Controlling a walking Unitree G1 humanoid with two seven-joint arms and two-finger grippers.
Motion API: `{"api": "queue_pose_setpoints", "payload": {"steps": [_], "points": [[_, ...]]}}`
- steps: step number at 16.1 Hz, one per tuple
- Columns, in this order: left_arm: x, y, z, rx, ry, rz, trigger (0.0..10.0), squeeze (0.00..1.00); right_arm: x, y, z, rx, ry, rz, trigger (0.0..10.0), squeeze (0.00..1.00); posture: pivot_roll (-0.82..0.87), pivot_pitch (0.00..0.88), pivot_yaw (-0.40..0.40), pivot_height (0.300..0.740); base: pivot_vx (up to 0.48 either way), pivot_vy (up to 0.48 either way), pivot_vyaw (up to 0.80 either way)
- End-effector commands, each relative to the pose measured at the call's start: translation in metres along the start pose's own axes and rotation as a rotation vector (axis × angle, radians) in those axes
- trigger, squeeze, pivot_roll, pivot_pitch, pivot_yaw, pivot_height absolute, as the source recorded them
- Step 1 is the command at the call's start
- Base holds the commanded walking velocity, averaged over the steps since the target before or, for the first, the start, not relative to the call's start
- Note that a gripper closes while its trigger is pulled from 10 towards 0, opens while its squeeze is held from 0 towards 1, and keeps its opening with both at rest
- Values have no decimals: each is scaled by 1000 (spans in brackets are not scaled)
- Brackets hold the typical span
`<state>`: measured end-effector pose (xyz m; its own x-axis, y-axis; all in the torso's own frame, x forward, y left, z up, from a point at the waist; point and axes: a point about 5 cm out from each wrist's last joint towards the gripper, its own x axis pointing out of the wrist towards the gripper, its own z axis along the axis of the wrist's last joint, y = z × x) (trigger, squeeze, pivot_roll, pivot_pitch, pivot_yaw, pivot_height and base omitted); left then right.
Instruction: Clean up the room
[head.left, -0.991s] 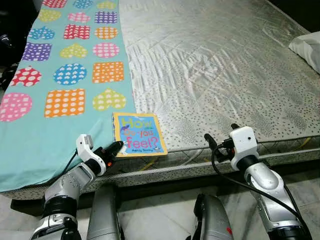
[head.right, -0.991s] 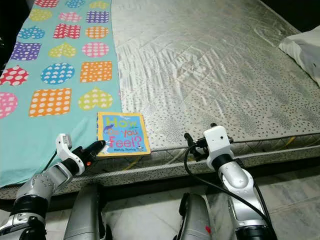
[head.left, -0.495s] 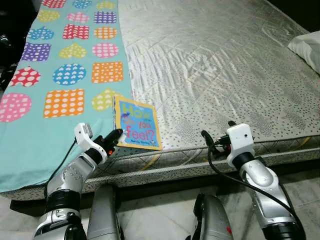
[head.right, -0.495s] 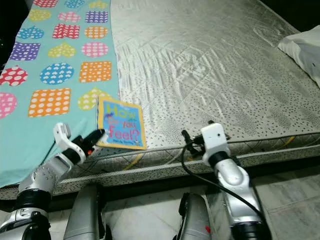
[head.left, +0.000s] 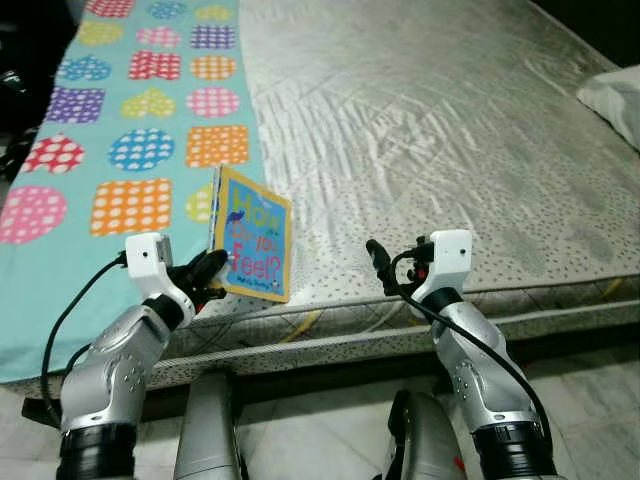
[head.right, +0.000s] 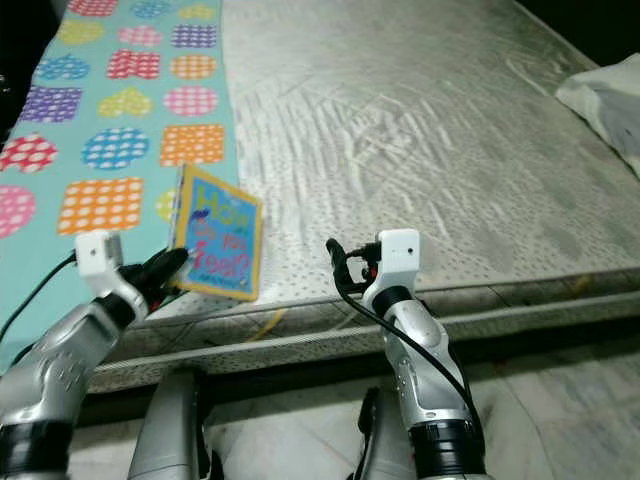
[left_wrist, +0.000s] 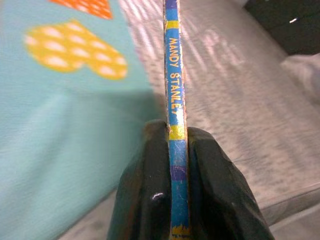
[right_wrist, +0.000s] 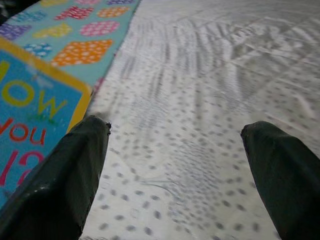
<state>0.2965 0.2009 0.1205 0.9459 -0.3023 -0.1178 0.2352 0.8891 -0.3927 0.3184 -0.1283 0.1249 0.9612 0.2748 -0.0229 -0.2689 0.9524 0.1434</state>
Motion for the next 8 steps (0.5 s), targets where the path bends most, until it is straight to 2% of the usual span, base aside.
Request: {"api": "queue_pose_setpoints", "payload": {"steps": [1, 3, 5, 7, 8], "points": [[-7, -2, 4, 70, -5, 21, 0, 0, 1, 1, 7, 23, -26, -8, 10000, 0, 30, 82, -70, 537, 0, 0, 0], [-22, -12, 3, 185, -53, 45, 0, 0, 2, -1, 10, 95, -56, -69, 10000, 0, 49, 77, -82, 537, 0, 0, 0], [-24, -17, 0, 233, -82, 46, 0, 0, 5, -4, 9, 137, -64, -101, 10000, 0, 53, 56, -73, 537, 0, 0, 0], [-28, -26, -4, 263, -119, 85, 0, 0, 6, -8, 12, 127, -91, -120, 10000, 0, 50, 31, -58, 537, 0, 0, 0], [-30, -29, -3, 308, -152, 102, 0, 0, 6, -11, 13, 126, -102, -134, 10000, 0, 48, 19, -52, 537, 0, 0, 0]]}}
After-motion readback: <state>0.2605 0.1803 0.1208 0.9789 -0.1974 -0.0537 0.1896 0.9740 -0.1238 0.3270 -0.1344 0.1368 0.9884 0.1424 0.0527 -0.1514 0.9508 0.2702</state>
